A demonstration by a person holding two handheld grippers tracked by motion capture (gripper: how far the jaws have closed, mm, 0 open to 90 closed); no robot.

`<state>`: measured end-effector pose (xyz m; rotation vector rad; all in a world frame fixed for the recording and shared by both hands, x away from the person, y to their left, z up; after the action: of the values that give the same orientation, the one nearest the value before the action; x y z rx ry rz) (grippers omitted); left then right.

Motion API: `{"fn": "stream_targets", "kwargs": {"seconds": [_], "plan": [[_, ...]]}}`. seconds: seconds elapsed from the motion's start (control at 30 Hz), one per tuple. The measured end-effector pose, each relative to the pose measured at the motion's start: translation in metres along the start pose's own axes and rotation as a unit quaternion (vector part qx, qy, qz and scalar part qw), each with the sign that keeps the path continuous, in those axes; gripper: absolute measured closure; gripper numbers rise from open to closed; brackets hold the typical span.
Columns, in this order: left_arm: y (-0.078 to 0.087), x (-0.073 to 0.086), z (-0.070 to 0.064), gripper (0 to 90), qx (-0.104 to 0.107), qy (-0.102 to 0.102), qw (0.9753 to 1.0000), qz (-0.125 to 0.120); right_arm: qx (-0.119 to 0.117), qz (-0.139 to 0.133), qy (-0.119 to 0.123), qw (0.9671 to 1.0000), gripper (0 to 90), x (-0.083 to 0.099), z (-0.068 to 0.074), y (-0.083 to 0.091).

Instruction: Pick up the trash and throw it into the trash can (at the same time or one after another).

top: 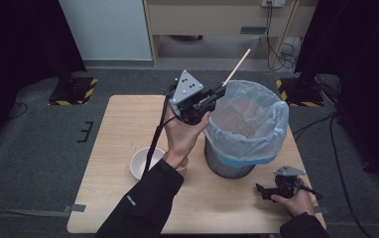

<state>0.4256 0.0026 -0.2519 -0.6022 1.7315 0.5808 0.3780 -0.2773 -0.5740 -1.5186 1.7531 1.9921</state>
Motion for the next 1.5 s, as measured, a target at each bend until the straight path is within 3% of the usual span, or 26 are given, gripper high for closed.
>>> {"fn": "stream_targets", "kwargs": {"seconds": [0.43, 0.97, 1.07, 1.27, 1.33, 1.5], "plan": [[-0.026, 0.003, -0.006, 85.0, -0.001, -0.011, 0.9998, 0.014, 0.0, 0.0, 0.0, 1.0, 1.1, 0.0, 0.0, 0.0], [-0.064, 0.009, -0.01, 84.5, 0.016, -0.006, 0.9988, 0.045, 0.0, 0.0, 0.001, 1.0, 1.1, 0.0, 0.0, 0.0], [-0.068, 0.009, -0.009, 76.4, 0.017, -0.013, 0.9987, 0.047, 0.0, 0.0, 0.001, 1.0, 1.0, 0.0, 0.0, 0.0], [-0.065, 0.008, -0.006, 59.6, 0.015, -0.014, 0.9989, 0.043, -0.001, 0.0, 0.001, 1.0, 1.0, 0.0, 0.0, 0.0], [-0.059, 0.008, -0.003, 55.8, 0.017, -0.008, 0.9989, 0.042, -0.001, 0.0, 0.001, 1.0, 1.0, 0.0, 0.0, 0.0], [-0.031, 0.007, 0.01, 48.6, 0.0, -0.019, 0.9991, 0.037, -0.001, 0.0, 0.001, 1.0, 1.0, 0.0, 0.0, 0.0]]}}
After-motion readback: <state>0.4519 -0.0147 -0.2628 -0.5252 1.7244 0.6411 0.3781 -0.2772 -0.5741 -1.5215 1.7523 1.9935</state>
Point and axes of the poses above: each handheld gripper's, and its own axes: y roughly backward along the jaws, x roughly out of its underside, z roughly to its left, the point moved 5 cm from there along -y, roughly forward along the jaws, and after that the axes turned 13 degrees about y, right-handed, at the moved point
